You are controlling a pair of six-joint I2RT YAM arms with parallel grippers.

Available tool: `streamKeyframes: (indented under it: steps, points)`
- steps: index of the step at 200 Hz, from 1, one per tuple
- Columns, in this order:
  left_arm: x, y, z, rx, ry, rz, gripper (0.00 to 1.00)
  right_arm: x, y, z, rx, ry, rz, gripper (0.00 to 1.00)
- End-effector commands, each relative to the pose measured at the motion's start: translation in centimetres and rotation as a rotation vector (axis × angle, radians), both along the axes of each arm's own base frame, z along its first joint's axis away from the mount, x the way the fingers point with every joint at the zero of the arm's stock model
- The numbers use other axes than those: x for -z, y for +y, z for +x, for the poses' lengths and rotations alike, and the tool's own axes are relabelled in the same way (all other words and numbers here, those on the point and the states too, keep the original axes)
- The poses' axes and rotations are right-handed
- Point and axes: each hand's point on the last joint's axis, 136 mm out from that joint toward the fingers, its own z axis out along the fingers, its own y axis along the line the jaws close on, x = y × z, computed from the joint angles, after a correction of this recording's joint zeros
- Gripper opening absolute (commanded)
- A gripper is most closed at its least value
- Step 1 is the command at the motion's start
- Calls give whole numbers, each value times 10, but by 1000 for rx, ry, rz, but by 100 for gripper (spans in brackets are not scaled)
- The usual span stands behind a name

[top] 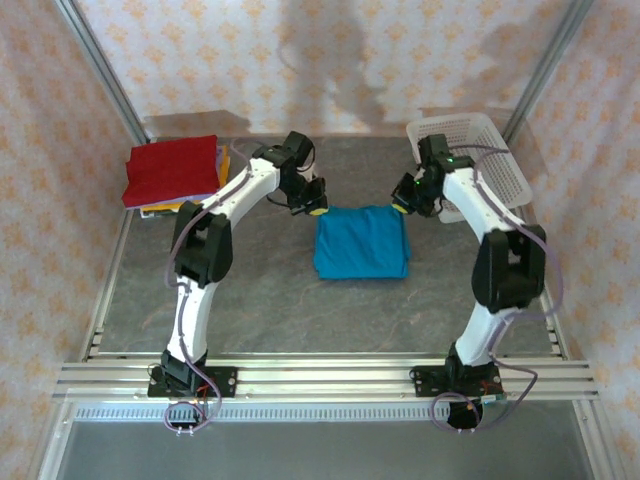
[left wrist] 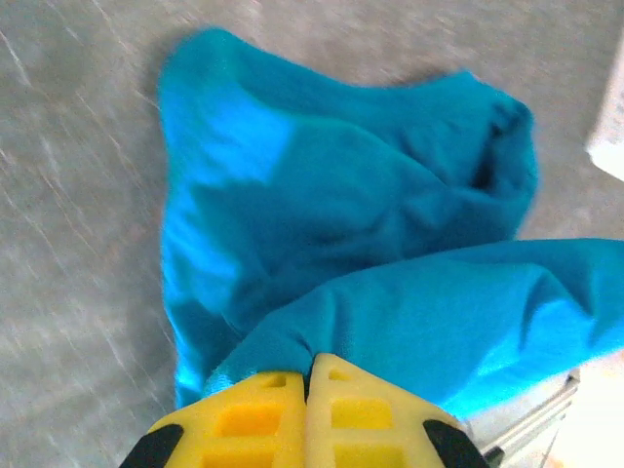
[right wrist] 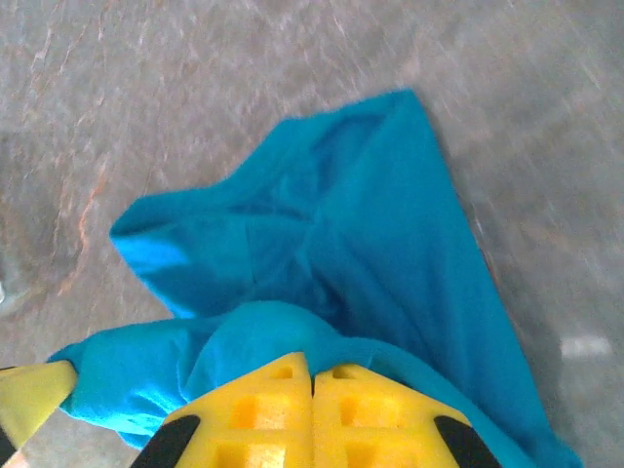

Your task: Fold and stack the t-shirts

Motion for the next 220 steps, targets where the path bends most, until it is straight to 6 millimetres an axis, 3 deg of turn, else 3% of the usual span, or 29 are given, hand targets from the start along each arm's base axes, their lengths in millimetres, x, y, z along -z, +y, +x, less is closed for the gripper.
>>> streamKeyframes:
  steps: [1, 26, 65, 76, 87, 109, 131, 147, 169, 196, 220]
  points:
    - [7, 9, 21, -3, -8, -17, 0, -3, -9, 32, -19, -57, -77, 0]
    - [20, 11, 49, -23, -25, -42, 0, 11, -16, 51, 0, -52, -120, 0]
    - [20, 16, 72, -61, -67, -41, 0, 0, -16, 68, 21, -96, -115, 0]
    - [22, 19, 77, -81, -64, -49, 0, 7, -18, 73, 16, -75, -123, 0]
    - [27, 22, 80, -96, -53, -55, 0, 19, -17, 76, -1, -38, -134, 8]
    - [36, 24, 87, -110, -55, -64, 38, 29, -19, 79, -25, 7, -158, 31]
    - [27, 38, 89, -143, -78, 11, 45, 3, -25, 70, -29, -25, -184, 43]
    - [5, 46, 92, -167, -135, 43, 48, -23, -26, 58, -29, -71, -183, 46]
    - [-29, 44, 88, -196, -194, 14, 48, -42, -22, 37, -46, -106, -154, 47]
    - [-52, 25, 67, -168, -247, 33, 48, -32, -7, 16, -73, -89, -81, 48]
    - [-44, -7, 49, -134, -254, 9, 49, -5, 5, 8, -90, -46, -40, 48]
